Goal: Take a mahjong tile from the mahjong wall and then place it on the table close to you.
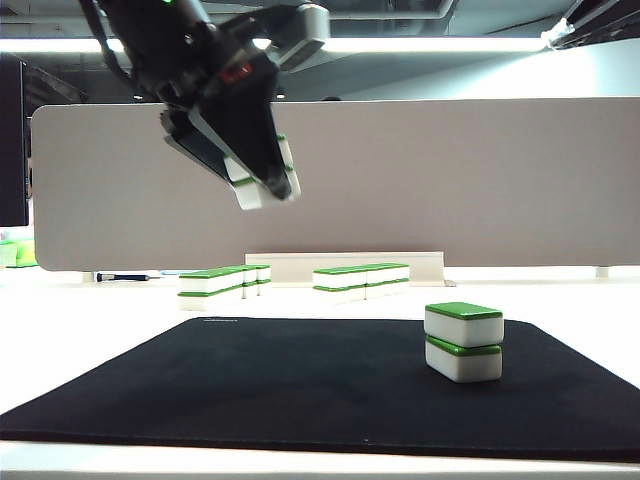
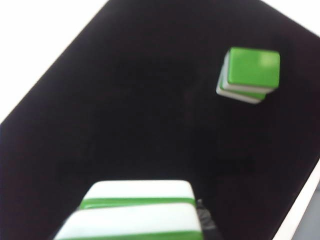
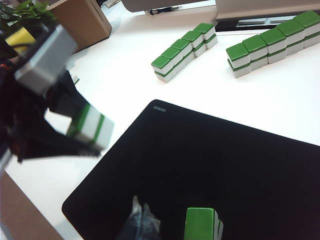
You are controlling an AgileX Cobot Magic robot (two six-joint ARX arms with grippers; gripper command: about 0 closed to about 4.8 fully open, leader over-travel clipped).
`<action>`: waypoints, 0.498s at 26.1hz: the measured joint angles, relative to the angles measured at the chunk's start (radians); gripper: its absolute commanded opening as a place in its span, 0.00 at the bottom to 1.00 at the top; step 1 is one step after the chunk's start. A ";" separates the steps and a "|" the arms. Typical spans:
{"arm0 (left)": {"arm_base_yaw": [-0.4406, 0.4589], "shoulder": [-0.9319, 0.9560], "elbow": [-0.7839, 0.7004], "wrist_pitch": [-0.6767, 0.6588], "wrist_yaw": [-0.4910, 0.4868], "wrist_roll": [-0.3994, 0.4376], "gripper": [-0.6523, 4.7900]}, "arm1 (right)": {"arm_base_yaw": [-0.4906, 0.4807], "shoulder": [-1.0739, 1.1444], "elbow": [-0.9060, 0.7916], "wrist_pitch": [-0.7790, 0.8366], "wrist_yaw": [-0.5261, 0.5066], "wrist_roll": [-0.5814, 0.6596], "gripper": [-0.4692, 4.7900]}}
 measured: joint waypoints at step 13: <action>-0.121 0.171 0.011 -0.017 -0.051 0.003 0.44 | 0.000 0.000 0.000 -0.001 0.000 0.000 0.09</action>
